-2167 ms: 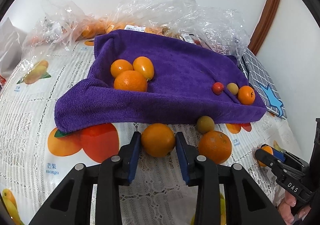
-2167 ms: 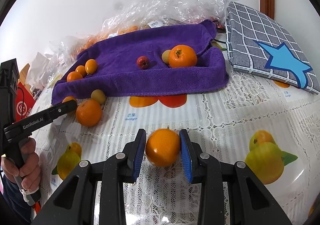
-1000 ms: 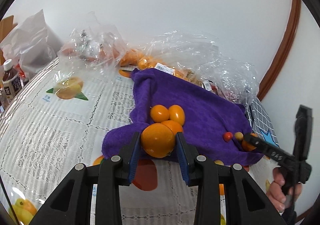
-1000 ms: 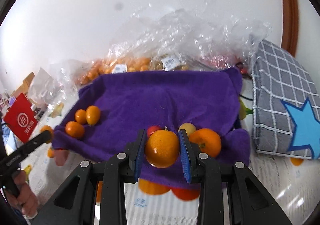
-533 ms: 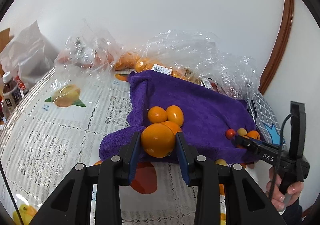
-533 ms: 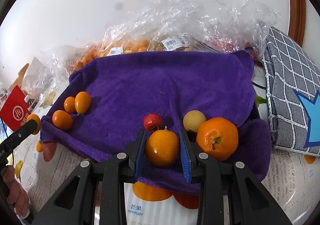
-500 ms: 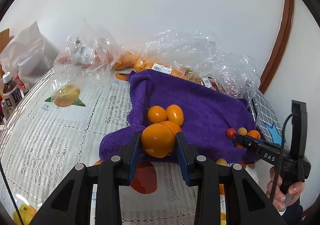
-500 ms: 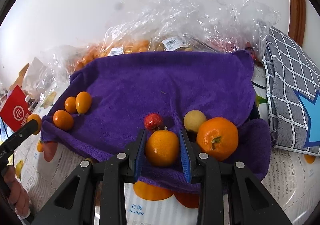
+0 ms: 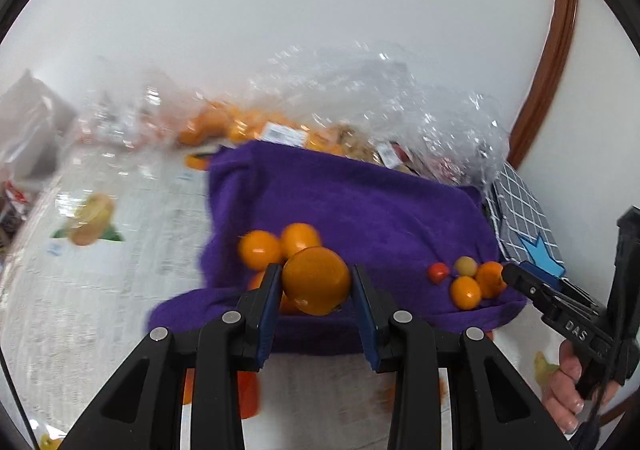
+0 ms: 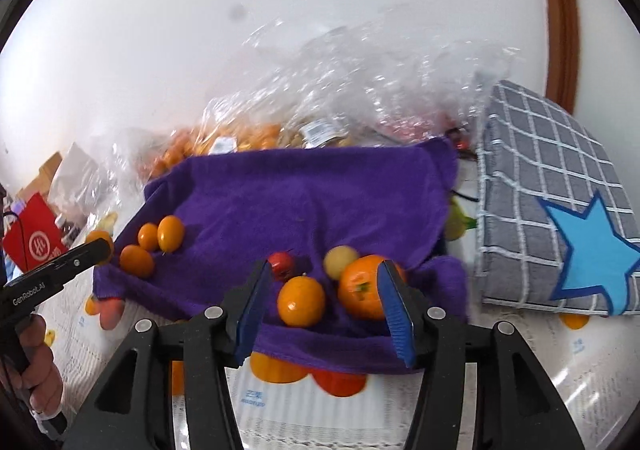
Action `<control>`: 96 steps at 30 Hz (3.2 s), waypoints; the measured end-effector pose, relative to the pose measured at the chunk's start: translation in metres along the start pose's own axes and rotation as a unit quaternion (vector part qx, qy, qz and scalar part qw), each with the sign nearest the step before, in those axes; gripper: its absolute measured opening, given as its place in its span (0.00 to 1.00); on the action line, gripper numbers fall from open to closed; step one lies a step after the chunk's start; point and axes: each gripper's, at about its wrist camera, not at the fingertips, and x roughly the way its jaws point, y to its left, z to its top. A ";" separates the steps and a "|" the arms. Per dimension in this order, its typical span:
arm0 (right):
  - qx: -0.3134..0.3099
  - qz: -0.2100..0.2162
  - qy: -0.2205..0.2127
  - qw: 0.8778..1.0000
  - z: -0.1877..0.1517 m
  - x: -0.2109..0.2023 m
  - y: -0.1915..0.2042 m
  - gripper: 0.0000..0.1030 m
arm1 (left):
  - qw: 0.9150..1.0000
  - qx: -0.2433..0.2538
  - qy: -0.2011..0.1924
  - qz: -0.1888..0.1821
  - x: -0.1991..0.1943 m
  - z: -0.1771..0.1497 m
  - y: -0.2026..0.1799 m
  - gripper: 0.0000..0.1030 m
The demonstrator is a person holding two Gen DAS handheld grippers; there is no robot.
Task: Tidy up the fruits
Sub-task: 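Lower both held oranges onto the purple towel and open both grippers, then grasp a large mandarin with the right gripper while the left gripper grasps the pale yellow fruit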
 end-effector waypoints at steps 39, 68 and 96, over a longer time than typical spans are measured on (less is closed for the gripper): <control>0.020 0.026 0.004 0.999 -0.002 0.001 -0.024 0.53 | 0.993 0.081 0.002 0.084 0.005 -0.018 -0.022 0.44; -0.048 0.067 0.103 0.991 -0.070 0.021 0.113 0.40 | 0.998 -0.039 0.018 0.047 -0.037 -0.058 0.079 0.47; -0.014 -0.032 0.030 0.999 -0.095 -0.054 -0.005 0.40 | 0.994 0.056 0.074 -0.065 0.012 -0.068 -0.037 0.46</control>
